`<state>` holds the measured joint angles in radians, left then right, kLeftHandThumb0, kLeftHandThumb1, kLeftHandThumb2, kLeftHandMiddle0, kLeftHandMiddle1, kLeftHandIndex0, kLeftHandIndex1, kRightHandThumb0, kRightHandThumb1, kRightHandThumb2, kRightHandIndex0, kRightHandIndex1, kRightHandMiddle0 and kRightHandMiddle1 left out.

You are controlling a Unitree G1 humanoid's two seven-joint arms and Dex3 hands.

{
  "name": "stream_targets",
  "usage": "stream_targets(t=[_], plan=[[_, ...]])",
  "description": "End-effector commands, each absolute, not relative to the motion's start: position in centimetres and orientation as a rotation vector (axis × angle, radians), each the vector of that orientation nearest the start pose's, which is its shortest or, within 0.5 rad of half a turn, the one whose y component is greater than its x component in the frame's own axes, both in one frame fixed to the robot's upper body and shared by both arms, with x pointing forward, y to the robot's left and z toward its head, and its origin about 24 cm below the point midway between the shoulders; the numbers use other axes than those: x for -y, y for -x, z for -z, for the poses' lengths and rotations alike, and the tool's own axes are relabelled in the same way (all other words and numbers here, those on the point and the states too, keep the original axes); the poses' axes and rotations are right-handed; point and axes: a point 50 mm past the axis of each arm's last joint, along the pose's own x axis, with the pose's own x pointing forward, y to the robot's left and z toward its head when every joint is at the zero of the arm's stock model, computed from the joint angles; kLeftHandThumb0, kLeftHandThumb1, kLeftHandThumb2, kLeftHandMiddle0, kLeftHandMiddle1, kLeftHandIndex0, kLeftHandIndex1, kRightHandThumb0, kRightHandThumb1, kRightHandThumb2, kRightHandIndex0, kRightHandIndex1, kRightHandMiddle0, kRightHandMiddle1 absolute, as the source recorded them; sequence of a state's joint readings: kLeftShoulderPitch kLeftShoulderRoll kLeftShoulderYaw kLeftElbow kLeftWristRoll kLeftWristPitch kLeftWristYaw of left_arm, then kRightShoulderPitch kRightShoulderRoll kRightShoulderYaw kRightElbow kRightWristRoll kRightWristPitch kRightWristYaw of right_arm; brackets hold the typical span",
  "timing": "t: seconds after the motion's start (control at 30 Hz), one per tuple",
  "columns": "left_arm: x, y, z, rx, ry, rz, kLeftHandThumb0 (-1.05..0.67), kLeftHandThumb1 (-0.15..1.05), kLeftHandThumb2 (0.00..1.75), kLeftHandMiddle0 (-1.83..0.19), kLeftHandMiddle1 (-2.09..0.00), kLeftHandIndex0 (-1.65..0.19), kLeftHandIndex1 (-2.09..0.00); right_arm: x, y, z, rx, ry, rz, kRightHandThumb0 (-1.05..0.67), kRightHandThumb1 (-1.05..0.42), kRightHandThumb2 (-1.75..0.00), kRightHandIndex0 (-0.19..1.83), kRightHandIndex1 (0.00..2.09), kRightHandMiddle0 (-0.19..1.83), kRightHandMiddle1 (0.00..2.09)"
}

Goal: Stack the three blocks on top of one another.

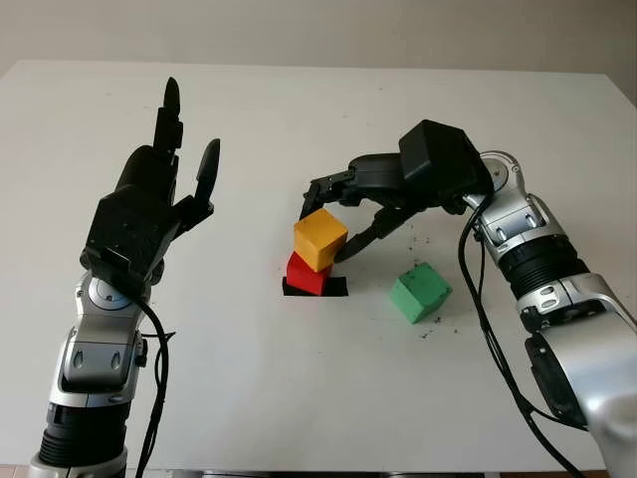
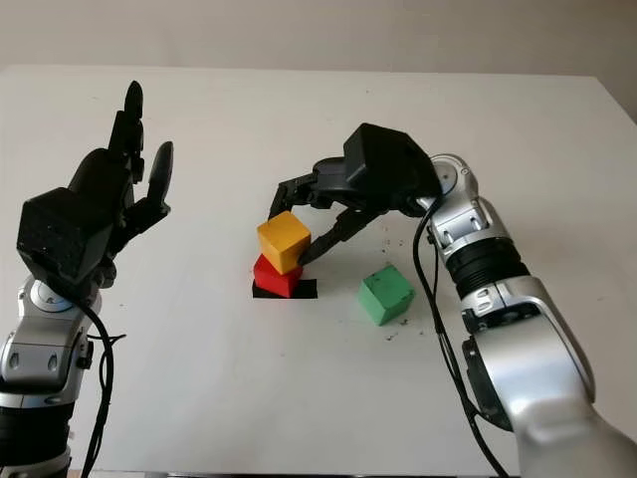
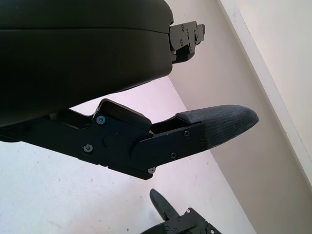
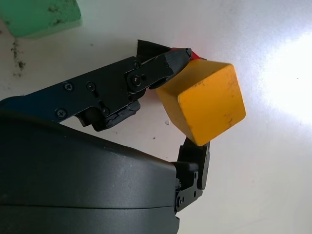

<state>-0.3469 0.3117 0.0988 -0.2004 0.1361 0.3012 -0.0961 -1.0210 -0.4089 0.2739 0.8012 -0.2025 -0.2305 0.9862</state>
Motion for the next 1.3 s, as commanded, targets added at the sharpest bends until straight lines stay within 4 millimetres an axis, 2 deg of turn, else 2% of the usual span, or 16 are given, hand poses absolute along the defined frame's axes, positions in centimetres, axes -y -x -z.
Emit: stream_targets(t=[0.0, 0.17, 0.43, 0.7, 0.83, 0.97, 1.13, 1.27], plan=[[-19.8, -29.9, -17.1, 0.257, -0.429, -0.033, -0.81, 1.05, 0.73, 0.19, 0.00, 0.19, 0.00, 12.5, -38.1, -17.8, 0.030, 0.959, -1.082, -0.41, -0.89, -0.05, -0.10, 0.02, 0.03, 0.92], [-19.8, -29.9, -17.1, 0.259, -0.431, -0.033, -0.82, 1.05, 0.73, 0.19, 0.00, 0.19, 0.00, 12.3, -37.9, -18.0, 0.087, 1.015, -1.091, -0.43, -0.88, -0.05, -0.16, 0.03, -0.04, 0.77], [-19.8, -29.9, -17.1, 0.257, -0.429, -0.034, -0.83, 1.05, 0.73, 0.19, 0.00, 0.19, 0.00, 12.2, -37.7, -18.4, 0.148, 1.092, -1.092, -0.49, -0.87, -0.05, -0.19, 0.00, -0.14, 0.39], [-19.8, -29.9, -17.1, 0.256, -0.426, -0.033, -0.82, 1.05, 0.73, 0.19, 0.00, 0.19, 0.00, 12.8, -37.4, -21.7, 0.254, 1.101, -1.025, -0.77, -0.89, -0.06, -0.19, 0.00, -0.18, 0.19], [-19.8, -29.9, -17.1, 0.260, -0.425, -0.035, -0.82, 1.05, 0.73, 0.19, 0.00, 0.19, 0.00, 15.2, -36.9, -25.1, 0.311, 1.022, -0.866, -0.73, -0.90, -0.06, -0.10, 0.06, -0.02, 0.25], [-19.8, -29.9, -17.0, 0.259, -0.427, -0.042, -0.82, 1.05, 0.73, 0.19, 0.00, 0.19, 0.00, 18.5, -35.8, -27.3, 0.397, 0.965, -0.678, -0.64, -0.91, -0.06, 0.11, 0.14, 0.20, 0.35], [-19.8, -29.9, -17.0, 0.257, -0.422, -0.044, -0.82, 1.05, 0.74, 0.19, 0.00, 0.19, 0.00, 22.5, -33.6, -28.9, 0.353, 0.926, -0.535, -0.56, -0.92, -0.06, 0.22, 0.17, 0.27, 0.38], [-19.9, -29.9, -17.0, 0.262, -0.416, -0.032, -0.81, 1.05, 0.74, 0.19, 0.00, 0.19, 0.00, 24.2, -31.6, -29.0, 0.260, 0.951, -0.470, -0.53, -0.92, -0.05, 0.22, 0.12, 0.29, 0.33]])
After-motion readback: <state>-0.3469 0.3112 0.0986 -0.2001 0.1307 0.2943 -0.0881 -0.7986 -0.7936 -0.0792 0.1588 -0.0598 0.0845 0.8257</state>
